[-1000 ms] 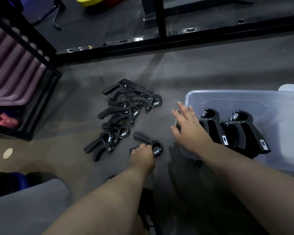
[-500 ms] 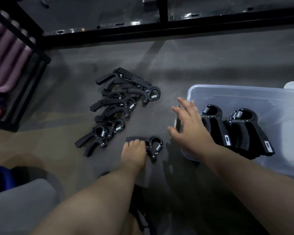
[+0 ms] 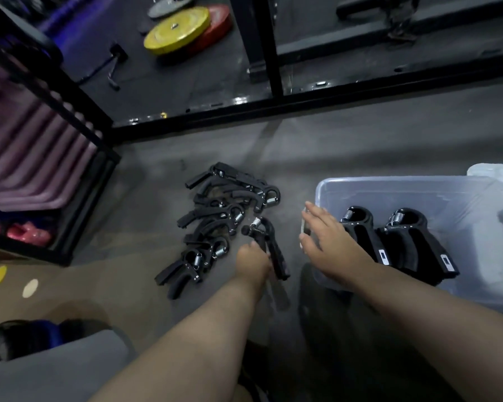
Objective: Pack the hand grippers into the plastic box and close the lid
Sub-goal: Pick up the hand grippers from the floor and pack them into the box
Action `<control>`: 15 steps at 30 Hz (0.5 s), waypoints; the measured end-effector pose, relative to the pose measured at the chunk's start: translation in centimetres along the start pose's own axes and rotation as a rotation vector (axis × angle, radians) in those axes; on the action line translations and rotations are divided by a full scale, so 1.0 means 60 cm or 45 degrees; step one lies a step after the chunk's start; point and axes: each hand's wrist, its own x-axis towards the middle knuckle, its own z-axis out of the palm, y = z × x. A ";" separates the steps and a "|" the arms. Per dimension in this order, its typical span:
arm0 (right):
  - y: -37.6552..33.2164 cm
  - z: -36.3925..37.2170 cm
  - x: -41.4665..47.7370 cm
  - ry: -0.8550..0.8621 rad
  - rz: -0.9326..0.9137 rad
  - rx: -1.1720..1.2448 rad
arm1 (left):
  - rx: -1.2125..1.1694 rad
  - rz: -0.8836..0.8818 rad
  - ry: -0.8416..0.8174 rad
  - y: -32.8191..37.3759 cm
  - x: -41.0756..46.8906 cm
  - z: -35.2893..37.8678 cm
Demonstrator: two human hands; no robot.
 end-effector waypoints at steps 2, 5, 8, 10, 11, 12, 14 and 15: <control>-0.013 -0.013 -0.008 0.039 0.005 0.085 | -0.255 -0.009 -0.004 0.033 -0.022 0.001; -0.037 -0.035 -0.018 0.063 0.145 0.328 | -0.272 0.124 -0.072 0.066 -0.060 -0.004; -0.060 -0.064 -0.023 0.081 0.287 0.614 | -0.139 0.256 -0.087 0.081 -0.082 -0.012; -0.068 -0.080 -0.026 0.029 0.280 0.671 | -0.079 0.313 -0.075 0.091 -0.098 -0.014; -0.073 -0.087 -0.027 -0.004 0.268 0.703 | -0.071 0.336 -0.085 0.097 -0.106 -0.013; -0.075 -0.091 -0.029 -0.029 0.256 0.743 | -0.060 0.355 -0.103 0.102 -0.114 -0.012; -0.073 -0.096 -0.031 -0.034 0.258 0.800 | -0.045 0.375 -0.151 0.111 -0.133 -0.011; -0.071 -0.101 -0.032 -0.033 0.267 0.807 | -0.052 0.388 -0.177 0.115 -0.143 -0.011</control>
